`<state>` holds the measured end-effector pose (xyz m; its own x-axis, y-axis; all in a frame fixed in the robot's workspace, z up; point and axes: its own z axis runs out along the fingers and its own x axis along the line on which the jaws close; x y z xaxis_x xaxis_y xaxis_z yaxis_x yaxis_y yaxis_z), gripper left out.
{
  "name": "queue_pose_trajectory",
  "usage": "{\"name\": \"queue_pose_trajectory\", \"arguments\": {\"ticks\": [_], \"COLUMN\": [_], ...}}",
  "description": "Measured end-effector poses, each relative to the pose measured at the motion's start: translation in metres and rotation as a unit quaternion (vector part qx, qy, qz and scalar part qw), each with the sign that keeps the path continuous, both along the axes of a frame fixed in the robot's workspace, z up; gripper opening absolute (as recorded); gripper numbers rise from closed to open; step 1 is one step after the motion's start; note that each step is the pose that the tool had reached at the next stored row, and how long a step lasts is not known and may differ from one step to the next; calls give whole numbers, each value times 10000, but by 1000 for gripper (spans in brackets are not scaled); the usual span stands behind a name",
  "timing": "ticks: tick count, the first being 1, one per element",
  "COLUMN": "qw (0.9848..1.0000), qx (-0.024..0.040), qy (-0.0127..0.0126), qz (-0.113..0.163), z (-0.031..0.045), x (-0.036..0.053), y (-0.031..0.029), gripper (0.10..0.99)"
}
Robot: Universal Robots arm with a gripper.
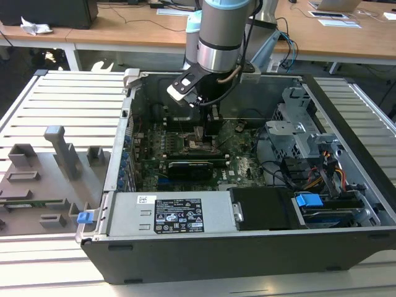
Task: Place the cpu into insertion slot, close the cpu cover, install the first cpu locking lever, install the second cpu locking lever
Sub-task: 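Place the cpu into insertion slot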
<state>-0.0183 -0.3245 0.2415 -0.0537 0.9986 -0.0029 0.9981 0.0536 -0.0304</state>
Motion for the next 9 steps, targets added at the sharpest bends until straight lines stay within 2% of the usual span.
{"name": "queue_pose_trajectory", "arguments": {"ticks": [9], "qw": [9994], "qx": [-10], "qy": [0], "qz": [-344], "z": [0], "x": [13], "y": [0], "gripper": [541]}}
